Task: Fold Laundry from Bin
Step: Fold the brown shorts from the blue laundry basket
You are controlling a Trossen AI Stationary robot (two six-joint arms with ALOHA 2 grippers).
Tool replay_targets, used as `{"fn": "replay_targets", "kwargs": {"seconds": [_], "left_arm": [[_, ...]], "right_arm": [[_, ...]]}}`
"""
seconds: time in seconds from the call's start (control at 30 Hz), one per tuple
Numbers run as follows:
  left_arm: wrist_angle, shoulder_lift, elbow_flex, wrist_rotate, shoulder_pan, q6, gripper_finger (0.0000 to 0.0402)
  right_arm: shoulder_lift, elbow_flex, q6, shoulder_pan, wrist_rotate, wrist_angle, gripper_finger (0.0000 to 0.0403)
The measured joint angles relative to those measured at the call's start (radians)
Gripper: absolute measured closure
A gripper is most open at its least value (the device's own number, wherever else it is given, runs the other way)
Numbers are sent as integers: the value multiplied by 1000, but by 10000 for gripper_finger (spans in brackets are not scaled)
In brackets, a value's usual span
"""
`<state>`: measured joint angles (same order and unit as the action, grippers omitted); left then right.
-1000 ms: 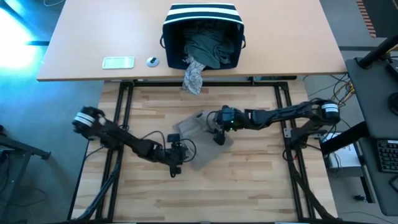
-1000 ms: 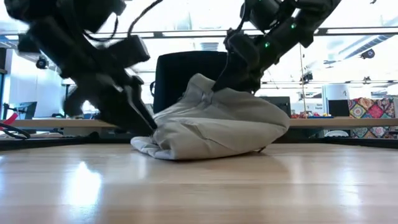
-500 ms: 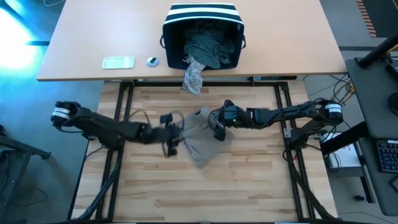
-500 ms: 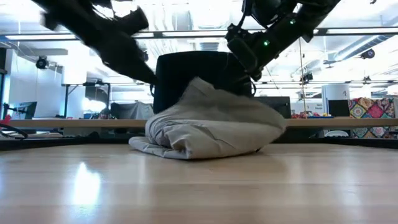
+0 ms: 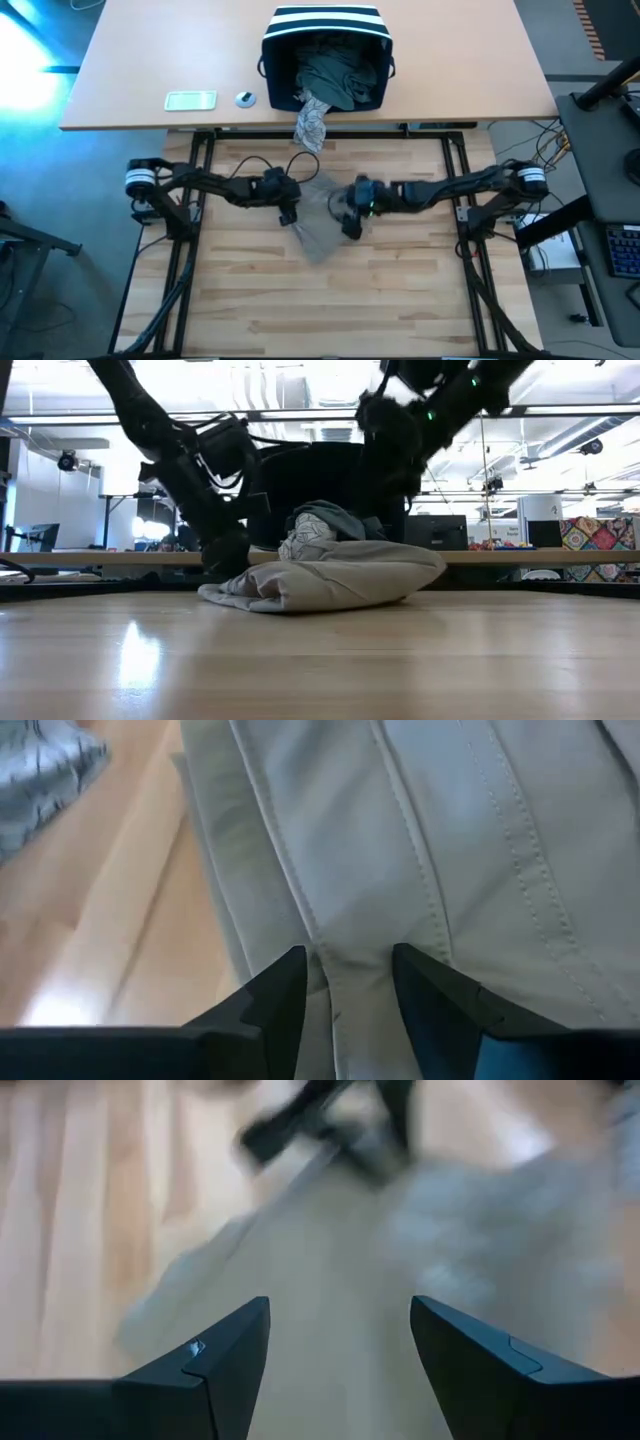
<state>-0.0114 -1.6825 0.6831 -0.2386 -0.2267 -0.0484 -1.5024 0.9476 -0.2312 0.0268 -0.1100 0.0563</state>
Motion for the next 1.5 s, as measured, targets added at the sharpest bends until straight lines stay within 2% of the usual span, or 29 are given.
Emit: {"fn": "replay_targets", "kwargs": {"seconds": [0.1, 0.23, 0.3, 0.47, 0.57, 0.7, 0.77, 0.87, 0.97, 1.07, 1.13, 1.2, 1.27, 1.37, 1.43, 1.5], "left_arm": [[-82, 21, 2, 33, 13, 104, 271], [-206, 76, -5, 185, 68, 316, 276], [-214, 100, -12, 237, 149, 384, 277], [-116, 137, 8, 237, 388, 389, 278], [-231, 169, 74, 148, 477, 391, 278], [-576, 211, 193, -52, 501, 452, 278], [-718, 239, 250, -164, 499, 475, 278], [-844, 282, 309, -338, 485, 477, 278], [-840, 341, 326, -491, 449, 443, 278], [-740, 382, 299, -543, 371, 407, 278], [-680, 388, 252, -528, 314, 392, 278], [-591, 381, 190, -470, 262, 381, 278], [-483, 360, 106, -363, 220, 382, 278], [-244, 308, -42, -146, 186, 412, 278], [-94, 268, -119, -28, 186, 447, 278], [5, 231, -168, 44, 192, 493, 278]], "right_arm": [[-107, -18, -51, -40, 9, -90, 165], [-234, -1, -31, -46, 49, -20, 165], [-267, 22, 36, -18, 43, 41, 165], [-298, 132, 311, 91, -41, 133, 165], [-281, 243, 385, 120, -58, 276, 165], [-235, 376, 406, 102, -59, 485, 165], [-224, 400, 372, 71, -38, 502, 165], [-222, 388, 288, 17, 16, 456, 165], [-237, 337, 163, -40, 21, 358, 165], [-285, 291, 89, -89, 22, 286, 165], [-313, 278, 66, -111, 21, 265, 165], [-336, 277, 55, -121, 10, 266, 165], [-353, 278, 62, -121, 9, 292, 165], [-362, 277, 116, -112, -10, 390, 165], [-348, 277, 159, -99, -72, 487, 165], [-322, 275, 190, -82, -161, 592, 165]]}}
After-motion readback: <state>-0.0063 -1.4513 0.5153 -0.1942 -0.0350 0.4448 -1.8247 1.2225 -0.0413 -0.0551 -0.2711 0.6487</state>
